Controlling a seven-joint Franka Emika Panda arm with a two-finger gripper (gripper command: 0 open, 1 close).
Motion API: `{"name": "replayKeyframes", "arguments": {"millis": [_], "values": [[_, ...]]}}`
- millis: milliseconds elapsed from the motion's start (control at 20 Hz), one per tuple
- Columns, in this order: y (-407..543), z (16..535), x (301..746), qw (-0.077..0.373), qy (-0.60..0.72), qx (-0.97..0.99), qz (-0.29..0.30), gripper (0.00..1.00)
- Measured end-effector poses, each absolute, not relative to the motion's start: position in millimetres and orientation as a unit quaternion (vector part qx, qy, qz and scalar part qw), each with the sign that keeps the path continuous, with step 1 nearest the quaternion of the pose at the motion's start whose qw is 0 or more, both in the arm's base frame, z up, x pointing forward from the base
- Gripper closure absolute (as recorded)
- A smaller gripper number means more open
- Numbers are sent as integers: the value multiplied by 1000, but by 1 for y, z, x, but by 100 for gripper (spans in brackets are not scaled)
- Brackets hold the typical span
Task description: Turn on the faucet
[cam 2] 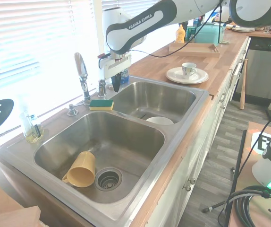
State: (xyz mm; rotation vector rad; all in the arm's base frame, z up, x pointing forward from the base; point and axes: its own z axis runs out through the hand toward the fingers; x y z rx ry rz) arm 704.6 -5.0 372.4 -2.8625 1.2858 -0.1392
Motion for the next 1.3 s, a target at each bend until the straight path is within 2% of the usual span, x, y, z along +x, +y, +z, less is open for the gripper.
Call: {"name": "replayKeyframes", "arguments": {"millis": [250, 600, 900, 1300], "values": [[-15, 373, 711, -2, 418, -906, -59, 100], [-8, 374, 718, 16, 413, -894, -172, 100], [-7, 394, 707, 35, 419, -877, -232, 100], [3, 425, 682, 43, 415, -866, -275, 100]]}}
